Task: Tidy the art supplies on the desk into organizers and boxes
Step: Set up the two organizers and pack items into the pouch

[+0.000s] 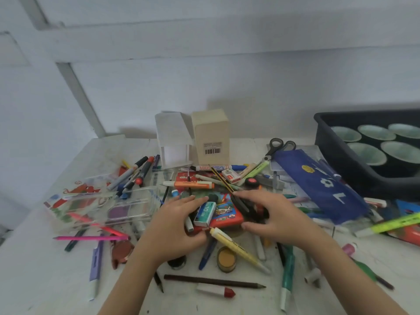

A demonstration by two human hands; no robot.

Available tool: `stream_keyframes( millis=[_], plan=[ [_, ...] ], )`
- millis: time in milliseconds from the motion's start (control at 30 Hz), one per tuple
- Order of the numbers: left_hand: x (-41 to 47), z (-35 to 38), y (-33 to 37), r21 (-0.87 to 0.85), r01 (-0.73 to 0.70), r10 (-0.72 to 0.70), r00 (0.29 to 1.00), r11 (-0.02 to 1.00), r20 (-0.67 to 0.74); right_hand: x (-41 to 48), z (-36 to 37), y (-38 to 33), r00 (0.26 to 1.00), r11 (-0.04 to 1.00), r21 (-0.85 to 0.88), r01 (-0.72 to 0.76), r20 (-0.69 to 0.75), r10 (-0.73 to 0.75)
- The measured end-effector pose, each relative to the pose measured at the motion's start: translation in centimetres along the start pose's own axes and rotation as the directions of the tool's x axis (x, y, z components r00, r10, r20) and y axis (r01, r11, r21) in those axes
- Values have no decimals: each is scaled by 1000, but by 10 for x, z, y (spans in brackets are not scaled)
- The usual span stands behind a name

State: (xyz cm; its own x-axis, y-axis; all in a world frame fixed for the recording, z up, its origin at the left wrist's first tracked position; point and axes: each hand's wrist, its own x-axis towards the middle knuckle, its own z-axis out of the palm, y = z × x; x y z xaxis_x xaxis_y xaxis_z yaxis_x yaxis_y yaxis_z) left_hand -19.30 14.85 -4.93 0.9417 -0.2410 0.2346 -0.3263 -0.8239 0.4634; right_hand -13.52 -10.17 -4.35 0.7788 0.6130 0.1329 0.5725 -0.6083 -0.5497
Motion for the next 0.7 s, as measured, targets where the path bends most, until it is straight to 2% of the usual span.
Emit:
stream_keyframes(
  millis=[200, 333, 433, 533, 600, 700],
  plan=[
    [8, -17, 4, -55, -28, 21, 991, 998, -131, -4, -10, 5, 980, 996, -5, -89, -180, 87],
    [9, -22, 5, -64, -12, 5, 993, 998, -120, -9, 1, -7, 943, 995, -86, 41, -325, -67],
    [8, -21, 3, -65, -2, -5, 995, 998, -95, -10, 19, -14, 969, 956, -280, 92, -195, -150],
    [6, -19, 3, -58, 17, -22, 996, 998, -87, -6, 34, -13, 992, 929, -359, 88, -57, -116],
    [4, -18, 3, -62, 14, -20, 996, 998, -92, -4, 36, -8, 994, 946, -315, 76, -47, -96],
    [1, -15, 2, -74, 7, -15, 994, 997, -107, -5, 23, -8, 999, 1000, -5, -31, -28, 30]
  ],
)
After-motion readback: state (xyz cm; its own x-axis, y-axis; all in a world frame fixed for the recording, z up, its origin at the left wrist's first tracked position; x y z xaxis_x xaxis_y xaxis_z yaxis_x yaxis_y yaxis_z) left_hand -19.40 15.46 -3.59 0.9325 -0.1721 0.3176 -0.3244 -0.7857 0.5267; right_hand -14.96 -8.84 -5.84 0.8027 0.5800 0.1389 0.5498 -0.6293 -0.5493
